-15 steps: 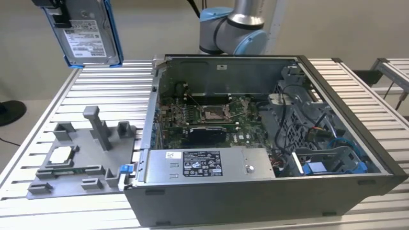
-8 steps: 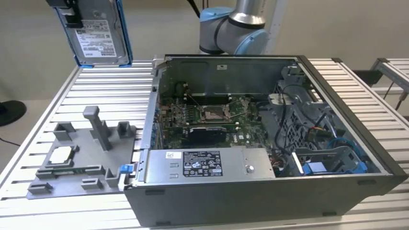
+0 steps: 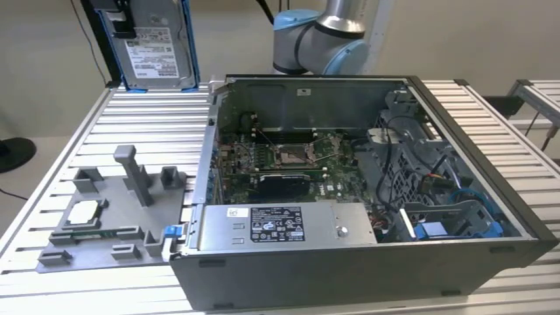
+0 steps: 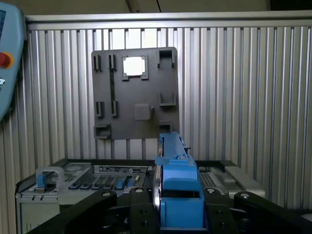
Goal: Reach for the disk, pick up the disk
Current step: 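Pick up the disk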
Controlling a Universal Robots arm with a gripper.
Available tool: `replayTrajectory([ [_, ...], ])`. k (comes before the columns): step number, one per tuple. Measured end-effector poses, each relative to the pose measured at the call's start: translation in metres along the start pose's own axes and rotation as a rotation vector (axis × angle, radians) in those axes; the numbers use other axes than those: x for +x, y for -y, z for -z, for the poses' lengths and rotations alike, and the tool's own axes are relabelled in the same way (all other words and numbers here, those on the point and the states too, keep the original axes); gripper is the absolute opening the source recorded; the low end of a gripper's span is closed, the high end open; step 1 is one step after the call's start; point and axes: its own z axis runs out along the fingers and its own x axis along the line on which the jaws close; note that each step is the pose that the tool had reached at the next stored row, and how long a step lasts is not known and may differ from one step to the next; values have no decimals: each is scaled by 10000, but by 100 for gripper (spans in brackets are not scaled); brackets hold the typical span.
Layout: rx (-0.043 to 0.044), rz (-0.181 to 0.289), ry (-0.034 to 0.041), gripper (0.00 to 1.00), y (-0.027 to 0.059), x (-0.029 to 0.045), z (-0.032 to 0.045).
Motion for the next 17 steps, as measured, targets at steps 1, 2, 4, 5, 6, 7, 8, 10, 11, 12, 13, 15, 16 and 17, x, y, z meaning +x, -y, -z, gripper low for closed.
replayTrajectory([
  [1, -1, 0, 0, 0, 31, 0, 0],
  [2, -3, 0, 0, 0, 63, -1, 1],
  [4, -4, 0, 0, 0, 126, -2, 1],
  [5, -5, 1, 0, 0, 157, -2, 1],
  [6, -8, 2, 0, 0, 192, -2, 2],
  [7, -9, 2, 0, 0, 221, -3, 2],
  [8, -9, 1, 1, 0, 253, -3, 2],
  [10, -12, 1, 0, 0, 316, -4, 3],
  [11, -14, 2, 0, 0, 346, -4, 4],
  [12, -14, 2, 0, 0, 376, -5, 4],
  [13, -16, 3, 0, 0, 405, -5, 4],
  [15, -17, 3, 0, 0, 465, -5, 5],
  [16, -18, 2, 0, 0, 493, -6, 5],
  [17, -18, 2, 0, 0, 522, -6, 5],
])
